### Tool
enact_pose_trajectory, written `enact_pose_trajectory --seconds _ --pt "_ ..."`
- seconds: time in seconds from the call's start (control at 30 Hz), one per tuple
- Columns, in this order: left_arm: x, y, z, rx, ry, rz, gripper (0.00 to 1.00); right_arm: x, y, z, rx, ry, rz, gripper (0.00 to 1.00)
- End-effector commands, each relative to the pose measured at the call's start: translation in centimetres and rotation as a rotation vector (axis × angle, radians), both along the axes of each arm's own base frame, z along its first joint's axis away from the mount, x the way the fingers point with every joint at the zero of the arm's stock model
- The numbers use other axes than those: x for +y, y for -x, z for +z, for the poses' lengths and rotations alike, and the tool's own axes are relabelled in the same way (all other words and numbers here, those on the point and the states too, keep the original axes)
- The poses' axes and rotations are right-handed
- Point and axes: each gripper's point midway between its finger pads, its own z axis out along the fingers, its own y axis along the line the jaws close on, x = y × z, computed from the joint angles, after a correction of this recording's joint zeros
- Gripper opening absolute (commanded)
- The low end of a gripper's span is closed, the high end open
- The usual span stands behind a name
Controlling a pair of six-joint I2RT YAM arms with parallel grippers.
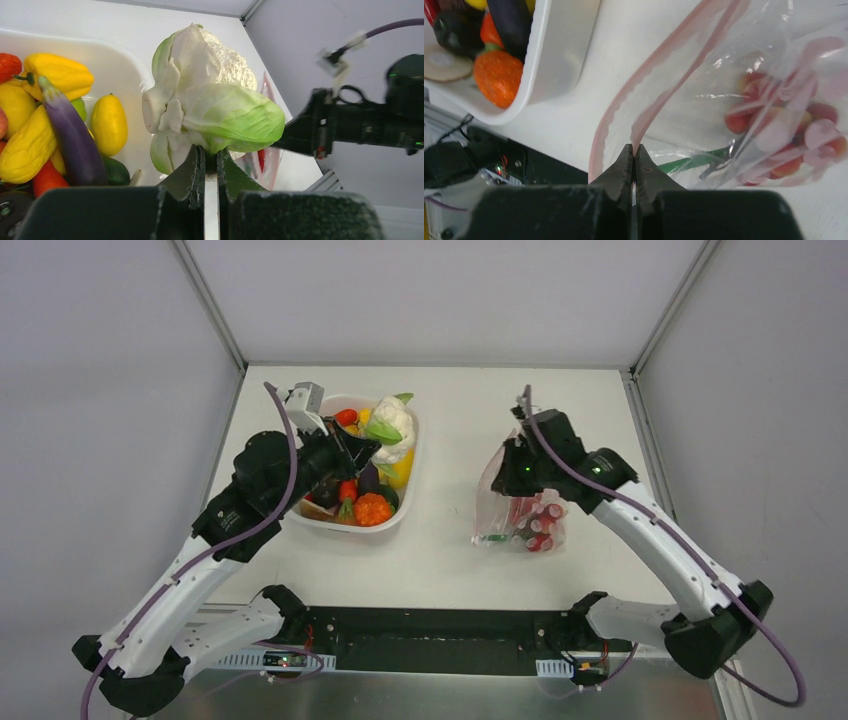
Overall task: Place the food in the zip-top bag and seal the zipper
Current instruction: Adjust the zipper food storage bag at the center of the board.
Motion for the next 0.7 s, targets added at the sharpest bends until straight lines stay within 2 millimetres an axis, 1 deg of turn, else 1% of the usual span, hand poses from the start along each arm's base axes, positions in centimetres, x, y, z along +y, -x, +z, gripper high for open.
enact_pose_trajectory --seconds 0.0,0.07,0.1,0.13,0.2,0.23,0.3,0.4,0.47,0.5,0.53,0.57,0.63,0.67 --pt "-2.0 -0.5 2.1 -0.029 0.071 -0.068 0.0 -4.7 -0.2 1.0 -0.037 0.041 -0.221 0.0" --pt "-3.1 -0.5 2.1 -0.015 0.084 -0.109 0.0 -6.3 -0.1 0.1 -0.033 0.089 -0.304 0.0" --pt "-3.6 -0.4 2.2 -0.012 0.093 -0.135 0.0 -6.6 0.0 0.2 -0.038 0.08 -0.332 0.0" --pt "-4.4 -0.3 2.3 -0.008 0.101 -0.168 0.0 -6.5 0.0 0.5 -0.05 0.047 -0.349 0.0" --pt "-5.5 0.1 2.8 -0.01 0.117 -0.224 0.0 -4.9 -0.1 2.3 -0.109 -0.089 -0.312 0.0" --pt "-6.1 0.3 3.0 -0.013 0.121 -0.248 0.0 -4.0 -0.1 2.9 -0.128 -0.156 -0.296 0.0" --pt "-7.1 0.7 3.6 -0.027 0.138 -0.295 0.0 -1.7 0.4 4.9 -0.138 -0.283 -0.196 0.0" --pt "-9.3 2.0 5.0 -0.056 0.168 -0.404 0.0 0.2 0.3 5.5 -0.103 -0.313 -0.117 0.0" --pt "-10.4 2.6 5.3 -0.059 0.187 -0.451 0.0 1.0 0.0 5.8 -0.097 -0.321 -0.095 0.0" --pt "-10.8 2.7 5.6 -0.06 0.211 -0.467 0.0 1.5 -0.1 6.3 -0.104 -0.343 -0.078 0.0" --pt "-11.1 3.0 5.7 -0.065 0.236 -0.483 0.0 2.2 -0.2 6.8 -0.111 -0.37 -0.052 0.0" --pt "-11.0 3.2 6.0 -0.071 0.256 -0.488 0.0 3.1 -0.2 7.8 -0.125 -0.407 -0.017 0.0" --pt "-10.2 3.1 5.9 -0.089 0.265 -0.449 0.0 4.8 0.0 8.6 -0.112 -0.433 0.06 0.0" --pt "-9.5 2.8 5.7 -0.1 0.255 -0.408 0.0 5.5 0.0 8.5 -0.095 -0.425 0.089 0.0"
